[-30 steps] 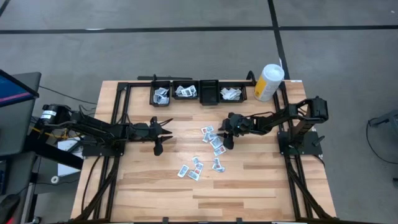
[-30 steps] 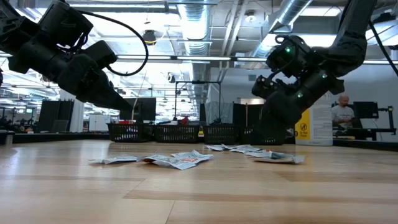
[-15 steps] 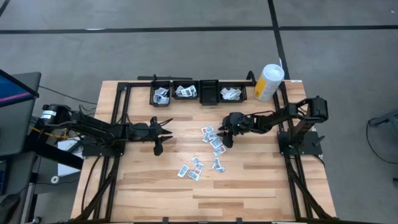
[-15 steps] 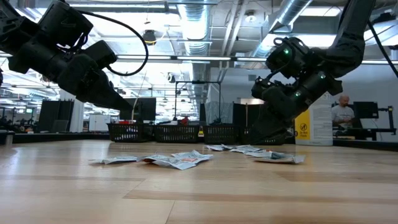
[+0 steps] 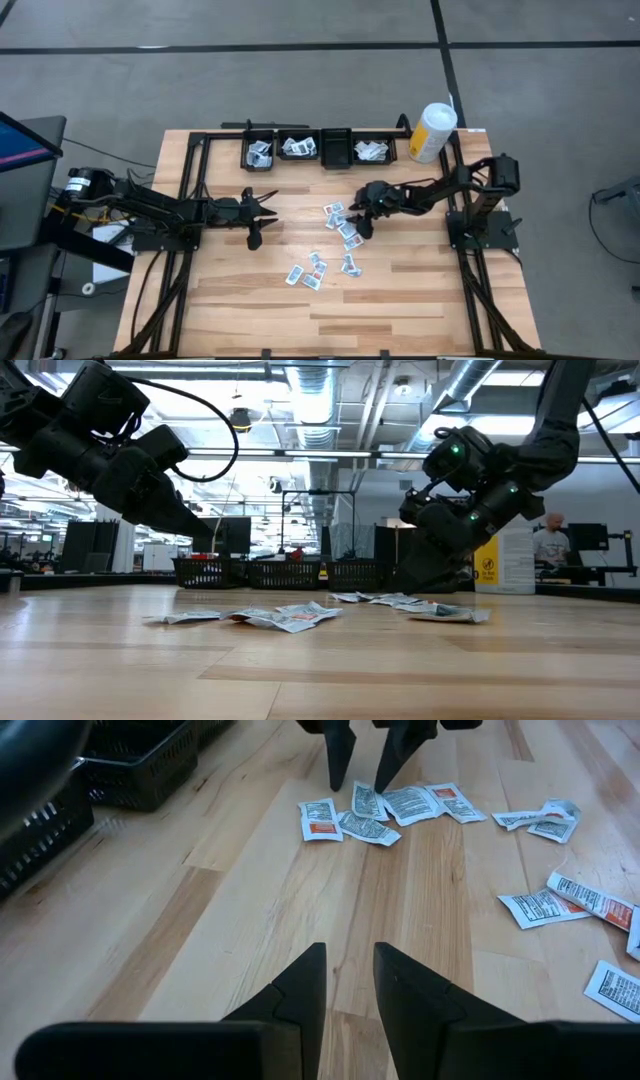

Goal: Pick & Place First Aid Supplies
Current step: Put the orange ointment pack into the middle right black bin

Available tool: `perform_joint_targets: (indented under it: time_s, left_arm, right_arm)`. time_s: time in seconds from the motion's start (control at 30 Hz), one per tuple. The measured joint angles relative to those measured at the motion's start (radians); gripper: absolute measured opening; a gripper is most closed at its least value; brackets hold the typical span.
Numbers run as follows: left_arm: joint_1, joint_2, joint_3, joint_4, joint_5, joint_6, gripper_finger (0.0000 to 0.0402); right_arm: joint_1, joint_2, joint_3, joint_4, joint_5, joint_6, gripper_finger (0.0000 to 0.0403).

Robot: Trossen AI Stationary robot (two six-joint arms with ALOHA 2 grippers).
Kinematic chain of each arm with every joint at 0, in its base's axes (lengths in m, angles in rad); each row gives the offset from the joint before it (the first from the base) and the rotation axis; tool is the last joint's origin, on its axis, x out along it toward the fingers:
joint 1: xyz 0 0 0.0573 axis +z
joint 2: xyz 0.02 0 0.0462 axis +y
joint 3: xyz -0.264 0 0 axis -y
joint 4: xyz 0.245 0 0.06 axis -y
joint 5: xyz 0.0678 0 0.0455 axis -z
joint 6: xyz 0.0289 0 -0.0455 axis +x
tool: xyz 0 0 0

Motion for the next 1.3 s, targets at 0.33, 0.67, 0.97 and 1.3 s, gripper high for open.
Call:
perform_joint_targets:
  time_s: [0.33,0.67,0.97,1.3]
  left_arm:
    - [0.000,0.000,0.000,0.000,0.000,0.000,0.0088]
    - [0.000,0.000,0.000,0.000,0.000,0.000,0.0088]
    - [0.000,0.000,0.000,0.000,0.000,0.000,0.0088]
    - [0.000,0.000,0.000,0.000,0.000,0.000,0.0088]
  right_arm:
    - [-0.002,0.002,0.015,-0.040,0.002,-0.005,0.0139]
    - [-0.002,-0.010,0.012,-0.065,-0.001,-0.032,0.0064]
    - [0.002,-0.140,0.007,-0.090,-0.017,-0.085,0.0007]
    - [0.001,-0.304,0.010,-0.169,0.016,-0.090,0.0005]
